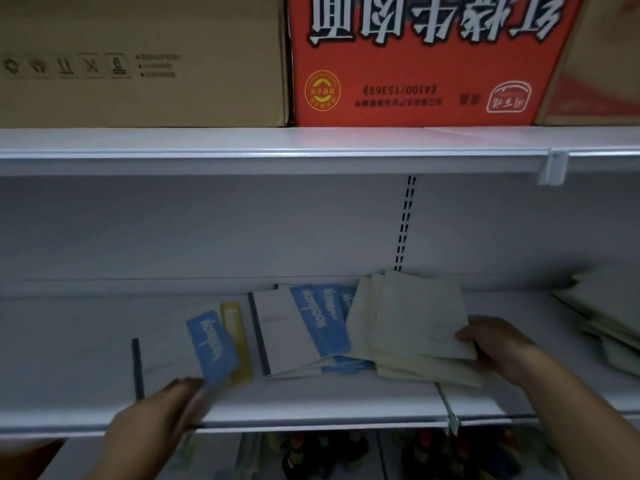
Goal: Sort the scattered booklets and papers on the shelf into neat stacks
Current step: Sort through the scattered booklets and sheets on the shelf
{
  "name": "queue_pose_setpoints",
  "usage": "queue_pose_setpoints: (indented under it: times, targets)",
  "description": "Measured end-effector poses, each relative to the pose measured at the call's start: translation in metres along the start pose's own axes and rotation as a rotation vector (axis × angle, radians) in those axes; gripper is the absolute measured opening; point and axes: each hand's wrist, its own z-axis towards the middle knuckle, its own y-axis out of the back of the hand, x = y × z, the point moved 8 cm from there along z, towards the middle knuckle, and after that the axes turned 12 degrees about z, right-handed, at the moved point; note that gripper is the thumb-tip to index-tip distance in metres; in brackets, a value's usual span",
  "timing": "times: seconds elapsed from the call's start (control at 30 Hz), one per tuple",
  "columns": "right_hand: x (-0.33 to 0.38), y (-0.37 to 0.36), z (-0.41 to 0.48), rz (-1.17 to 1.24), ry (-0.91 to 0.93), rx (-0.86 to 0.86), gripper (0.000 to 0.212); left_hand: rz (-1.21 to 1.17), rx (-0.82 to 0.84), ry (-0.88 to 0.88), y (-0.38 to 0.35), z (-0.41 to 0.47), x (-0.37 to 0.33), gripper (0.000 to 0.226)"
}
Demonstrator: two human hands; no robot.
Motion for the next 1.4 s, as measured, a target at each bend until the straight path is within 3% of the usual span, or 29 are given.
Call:
queue_pose_setpoints:
  times: [0.07,0.13,0.2,0.23,0.3,0.37,0.43,0.57,0.63,0.7,0.77,0.8,0.87,0.97,1.03,1.13,1.2,1.3,1.4]
  targets:
    - [0.002,0.005,0.004,-0.256,0.085,-0.06,0.028,-0.221,-0.192,0.228,0.035,-0.006,0.008,0.046]
    - [0.005,0.004,0.002,-0.545,0.122,-0.06,0.049,-0.397,-0.373,0.422,0.061,-0.006,0.008,0.049]
    - [0.004,0.006,0.0,-0.709,0.131,-0.079,0.066,-0.406,-0.409,0.349,0.075,0.004,-0.03,0.047]
    - [0.004,0.006,-0.002,-0.726,0.148,-0.09,0.067,-0.424,-0.369,0.256,0.075,0.012,-0.056,0.048]
    - [0.003,0.005,-0.004,-0.746,0.195,-0.097,0.058,-0.393,-0.137,0.04,0.05,0.032,-0.109,0.056]
    - [0.001,0.006,-0.004,-0.741,0.228,-0.11,0.049,-0.143,0.241,-0.152,0.003,0.048,-0.15,0.051]
    - [0.001,0.009,-0.006,-0.74,0.236,-0.127,0.047,-0.056,0.462,-0.181,-0.022,0.051,-0.162,0.047]
    - [0.019,-0.007,-0.019,-0.656,0.346,-0.166,0.038,-0.336,0.28,0.005,0.005,0.049,-0.098,0.06]
    - [0.039,-0.043,-0.045,-0.543,0.557,-0.158,0.023,-0.264,0.215,0.061,0.008,0.038,-0.041,0.09]
    - [0.046,-0.101,-0.076,-0.448,0.676,0.005,0.013,-0.007,0.357,0.029,-0.007,0.018,0.001,0.126]
    - [0.033,-0.171,-0.106,-0.42,0.669,0.271,0.016,0.137,0.473,-0.023,-0.023,-0.004,0.025,0.14]
    - [0.022,-0.204,-0.121,-0.413,0.636,0.395,0.017,0.144,0.481,-0.025,-0.024,-0.013,0.03,0.133]
    - [0.004,-0.26,-0.143,-0.465,0.646,0.553,0.022,0.127,0.423,-0.021,-0.02,-0.028,0.034,0.097]
    - [-0.008,-0.315,-0.154,-0.656,0.799,0.602,0.037,-0.145,0.21,0.037,0.0,-0.042,0.045,0.043]
    - [-0.014,-0.338,-0.147,-0.771,0.827,0.612,0.054,-0.351,0.093,0.124,0.02,-0.052,0.058,0.042]
    - [-0.041,-0.361,-0.127,-1.07,0.81,0.653,0.084,-0.467,-0.055,0.221,0.051,-0.055,0.068,0.044]
    - [-0.05,-0.362,-0.128,-1.138,0.89,0.602,0.091,-0.523,-0.134,0.233,0.067,-0.048,0.063,0.037]
    - [-0.048,-0.349,-0.152,-1.076,1.052,0.523,0.043,-0.555,-0.199,0.202,0.081,-0.025,0.047,0.032]
    - [-0.038,-0.319,-0.171,-0.861,1.259,0.47,0.02,-0.616,-0.217,0.164,0.089,0.004,0.021,0.025]
